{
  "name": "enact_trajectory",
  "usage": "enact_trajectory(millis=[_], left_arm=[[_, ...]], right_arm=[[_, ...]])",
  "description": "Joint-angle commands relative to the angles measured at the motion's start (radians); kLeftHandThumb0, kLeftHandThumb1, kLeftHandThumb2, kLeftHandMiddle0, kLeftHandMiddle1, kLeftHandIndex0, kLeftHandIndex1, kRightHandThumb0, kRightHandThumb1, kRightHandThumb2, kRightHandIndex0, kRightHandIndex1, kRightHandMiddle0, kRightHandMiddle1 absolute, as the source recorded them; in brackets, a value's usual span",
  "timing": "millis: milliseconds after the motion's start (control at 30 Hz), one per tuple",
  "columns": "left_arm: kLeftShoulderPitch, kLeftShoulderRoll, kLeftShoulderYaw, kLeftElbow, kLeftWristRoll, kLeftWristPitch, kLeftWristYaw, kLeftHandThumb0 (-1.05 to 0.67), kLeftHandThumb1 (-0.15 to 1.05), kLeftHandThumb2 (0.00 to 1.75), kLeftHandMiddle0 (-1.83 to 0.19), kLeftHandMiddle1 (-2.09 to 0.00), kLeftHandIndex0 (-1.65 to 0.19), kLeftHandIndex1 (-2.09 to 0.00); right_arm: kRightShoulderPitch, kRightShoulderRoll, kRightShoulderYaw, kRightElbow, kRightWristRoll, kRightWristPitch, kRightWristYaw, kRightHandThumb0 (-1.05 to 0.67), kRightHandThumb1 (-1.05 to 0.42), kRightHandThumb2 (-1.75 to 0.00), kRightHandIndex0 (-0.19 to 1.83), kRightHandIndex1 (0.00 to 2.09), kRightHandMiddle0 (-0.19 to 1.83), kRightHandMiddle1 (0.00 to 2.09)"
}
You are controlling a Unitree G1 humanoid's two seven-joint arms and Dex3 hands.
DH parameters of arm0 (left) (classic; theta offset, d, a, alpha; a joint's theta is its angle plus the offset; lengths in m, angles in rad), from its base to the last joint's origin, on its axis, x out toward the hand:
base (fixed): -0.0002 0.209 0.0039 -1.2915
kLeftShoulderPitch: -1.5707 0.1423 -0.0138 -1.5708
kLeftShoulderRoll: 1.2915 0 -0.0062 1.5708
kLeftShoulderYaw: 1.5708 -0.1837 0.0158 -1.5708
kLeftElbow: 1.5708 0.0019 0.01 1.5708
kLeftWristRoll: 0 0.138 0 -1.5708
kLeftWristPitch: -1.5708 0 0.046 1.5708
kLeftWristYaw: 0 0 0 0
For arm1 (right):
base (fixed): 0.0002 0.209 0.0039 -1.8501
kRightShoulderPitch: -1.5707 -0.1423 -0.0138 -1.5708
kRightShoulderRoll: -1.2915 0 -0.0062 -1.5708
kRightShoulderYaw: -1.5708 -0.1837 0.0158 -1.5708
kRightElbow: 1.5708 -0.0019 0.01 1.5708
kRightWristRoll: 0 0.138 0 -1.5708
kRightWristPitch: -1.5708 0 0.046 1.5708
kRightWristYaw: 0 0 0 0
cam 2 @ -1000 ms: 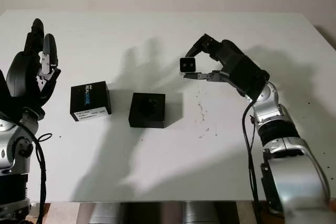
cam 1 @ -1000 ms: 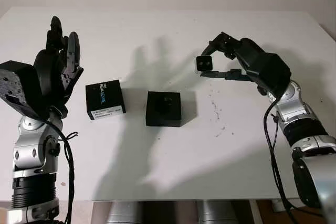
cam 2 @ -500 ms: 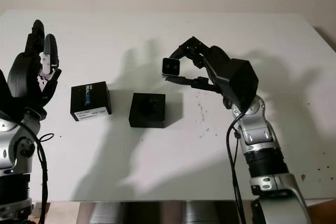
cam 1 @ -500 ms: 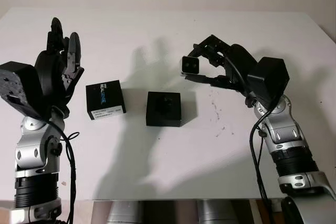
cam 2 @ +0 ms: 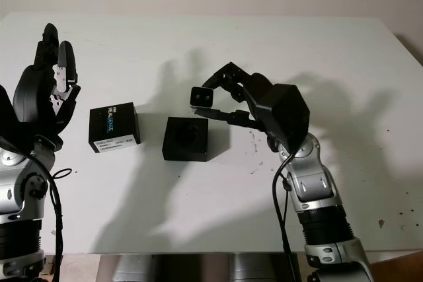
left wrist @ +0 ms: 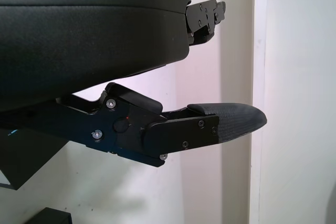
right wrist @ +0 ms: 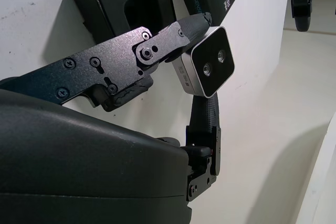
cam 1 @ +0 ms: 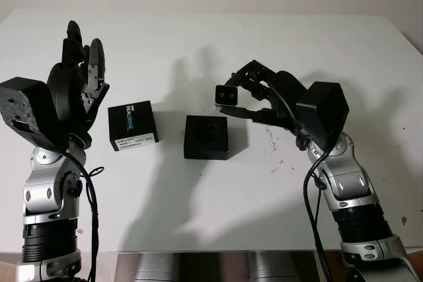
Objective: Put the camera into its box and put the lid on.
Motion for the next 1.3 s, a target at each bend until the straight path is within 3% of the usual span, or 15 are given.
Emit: enact_trajectory(millis=[0,533,1267], left_arm=[[0.006,-0.006,0.006,-0.003,-0.009,-0.015,-0.006,-0.71,1.05,0.52,0.19,0.0,0.19,0.0],[0.016,-0.01,0.005,-0.018,0.0,-0.015,0.008,-0.71,1.05,0.52,0.19,0.0,0.19,0.0],[0.017,-0.005,0.006,-0.026,-0.003,-0.015,0.013,-0.7,1.05,0.51,0.19,0.0,0.19,0.0]], right_arm=[[0.015,0.012,0.007,0.0,-0.007,-0.008,-0.007,-0.51,-0.95,-0.05,0.28,0.05,0.3,1.65],[0.027,0.053,0.049,0.11,-0.07,-0.109,-0.044,-0.49,-0.93,-0.05,0.22,0.04,0.3,1.69],[0.032,0.073,0.075,0.195,-0.094,-0.152,-0.033,-0.48,-0.94,-0.06,0.19,0.05,0.27,1.71]])
